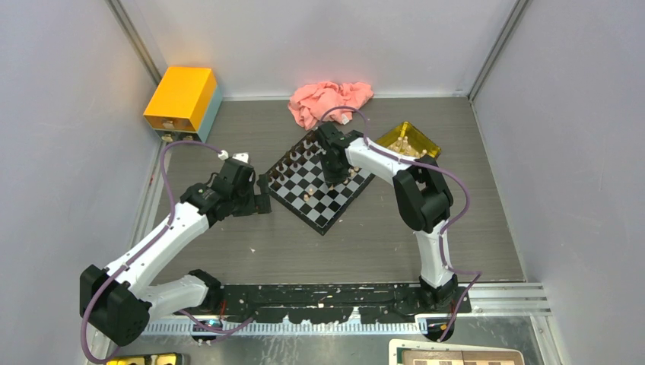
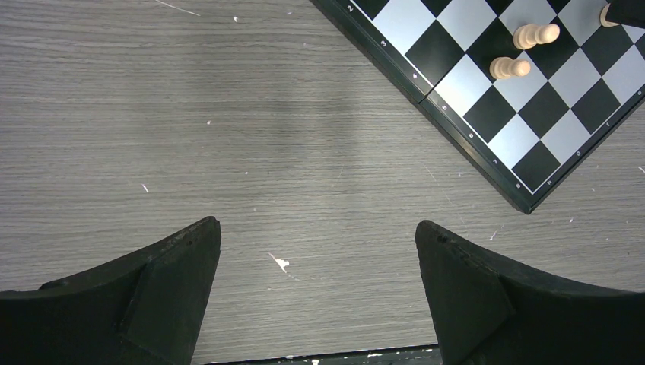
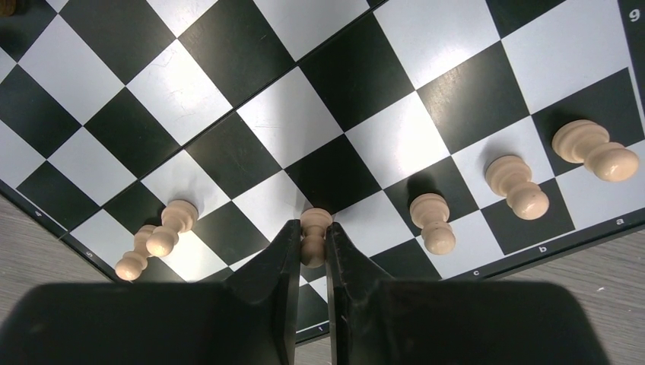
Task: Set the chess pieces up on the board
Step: Move the chess piece to the chessboard.
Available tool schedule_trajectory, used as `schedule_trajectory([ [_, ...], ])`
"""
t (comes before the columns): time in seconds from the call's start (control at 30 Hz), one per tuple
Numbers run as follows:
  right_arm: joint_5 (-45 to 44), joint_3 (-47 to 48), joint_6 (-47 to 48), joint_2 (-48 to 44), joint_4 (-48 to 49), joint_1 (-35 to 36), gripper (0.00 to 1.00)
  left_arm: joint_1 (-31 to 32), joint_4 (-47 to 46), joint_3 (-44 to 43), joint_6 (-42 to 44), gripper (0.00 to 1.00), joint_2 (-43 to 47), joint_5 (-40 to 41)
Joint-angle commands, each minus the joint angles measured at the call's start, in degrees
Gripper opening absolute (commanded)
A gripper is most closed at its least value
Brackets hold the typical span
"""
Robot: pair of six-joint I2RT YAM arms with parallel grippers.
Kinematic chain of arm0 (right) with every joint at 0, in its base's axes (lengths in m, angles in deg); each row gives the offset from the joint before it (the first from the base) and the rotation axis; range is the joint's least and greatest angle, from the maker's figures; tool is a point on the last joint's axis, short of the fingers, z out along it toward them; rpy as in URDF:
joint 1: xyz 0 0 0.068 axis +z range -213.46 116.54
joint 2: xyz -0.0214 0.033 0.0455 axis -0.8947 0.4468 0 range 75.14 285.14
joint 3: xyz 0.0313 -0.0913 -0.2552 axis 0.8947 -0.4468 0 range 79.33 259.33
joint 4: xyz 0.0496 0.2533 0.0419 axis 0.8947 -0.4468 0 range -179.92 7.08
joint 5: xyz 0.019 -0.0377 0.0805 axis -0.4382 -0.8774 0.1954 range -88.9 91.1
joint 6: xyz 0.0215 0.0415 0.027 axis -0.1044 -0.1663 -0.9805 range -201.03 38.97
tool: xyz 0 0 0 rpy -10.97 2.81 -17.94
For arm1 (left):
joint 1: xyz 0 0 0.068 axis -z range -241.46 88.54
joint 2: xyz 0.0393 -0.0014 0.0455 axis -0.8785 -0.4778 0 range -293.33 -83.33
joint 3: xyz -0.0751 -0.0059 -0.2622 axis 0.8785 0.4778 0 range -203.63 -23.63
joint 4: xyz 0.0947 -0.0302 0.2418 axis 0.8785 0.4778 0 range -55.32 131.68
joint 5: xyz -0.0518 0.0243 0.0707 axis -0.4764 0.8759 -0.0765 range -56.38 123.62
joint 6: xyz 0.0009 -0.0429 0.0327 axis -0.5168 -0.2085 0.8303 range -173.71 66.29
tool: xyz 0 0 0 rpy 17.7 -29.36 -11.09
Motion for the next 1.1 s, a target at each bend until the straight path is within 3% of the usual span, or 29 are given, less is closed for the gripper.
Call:
schedule_trajectory([
  [0.0,-2.3,0.7,0.8,-4.2,0.5,0.4,0.07,-0.3,-1.8,0.0,-0.1,1.0,0.8,-0.7],
  [1.07,-6.6,-3.5,-0.3,-6.0,1.8,-0.4,0.06,-0.3,-1.6,0.1,-0.3,1.0,1.0,-0.9],
])
